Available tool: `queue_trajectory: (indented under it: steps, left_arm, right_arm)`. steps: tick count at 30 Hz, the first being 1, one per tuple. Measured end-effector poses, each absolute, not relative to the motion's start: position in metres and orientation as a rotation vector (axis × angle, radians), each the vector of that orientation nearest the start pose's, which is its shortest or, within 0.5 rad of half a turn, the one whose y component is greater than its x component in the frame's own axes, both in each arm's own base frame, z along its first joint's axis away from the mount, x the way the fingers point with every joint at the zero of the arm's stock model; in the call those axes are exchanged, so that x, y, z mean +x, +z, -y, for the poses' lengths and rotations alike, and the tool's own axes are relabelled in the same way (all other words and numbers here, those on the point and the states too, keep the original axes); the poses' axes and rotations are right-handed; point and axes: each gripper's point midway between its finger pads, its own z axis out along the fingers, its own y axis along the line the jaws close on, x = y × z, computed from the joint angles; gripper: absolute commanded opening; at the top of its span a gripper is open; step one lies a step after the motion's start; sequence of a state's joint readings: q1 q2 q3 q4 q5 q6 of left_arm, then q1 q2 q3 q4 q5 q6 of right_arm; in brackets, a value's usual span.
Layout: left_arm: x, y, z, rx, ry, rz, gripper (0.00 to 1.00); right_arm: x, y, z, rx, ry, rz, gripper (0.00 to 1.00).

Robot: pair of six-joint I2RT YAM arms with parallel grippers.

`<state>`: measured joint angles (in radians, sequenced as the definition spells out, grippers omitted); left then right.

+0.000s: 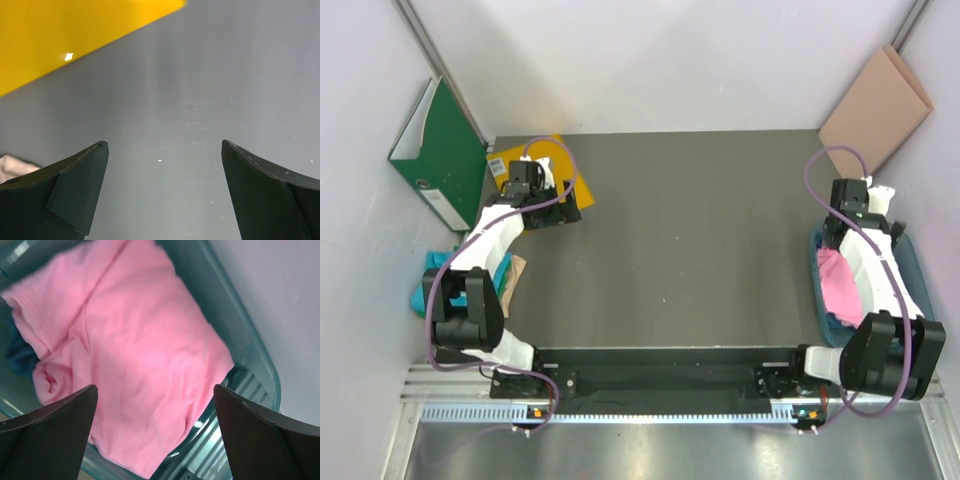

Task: Fold and stack the t-shirts
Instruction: Grab crumpled tshirt from bin with the right arm

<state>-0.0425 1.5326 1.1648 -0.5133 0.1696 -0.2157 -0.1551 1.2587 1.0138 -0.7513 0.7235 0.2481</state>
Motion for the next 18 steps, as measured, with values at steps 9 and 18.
queue_trajectory:
  steps: [9,18]
  left_arm:
    - [0.384,0.127,0.067,-0.108,-0.362,-2.461,0.99]
    - [0.384,0.127,0.068,-0.103,-0.361,-2.461,0.99]
  right_arm:
    - [0.243,0.107,0.135,0.765,-0.782,-2.511,0.86]
    - [0.251,0.068,0.131,0.742,-0.78,-2.668,0.0]
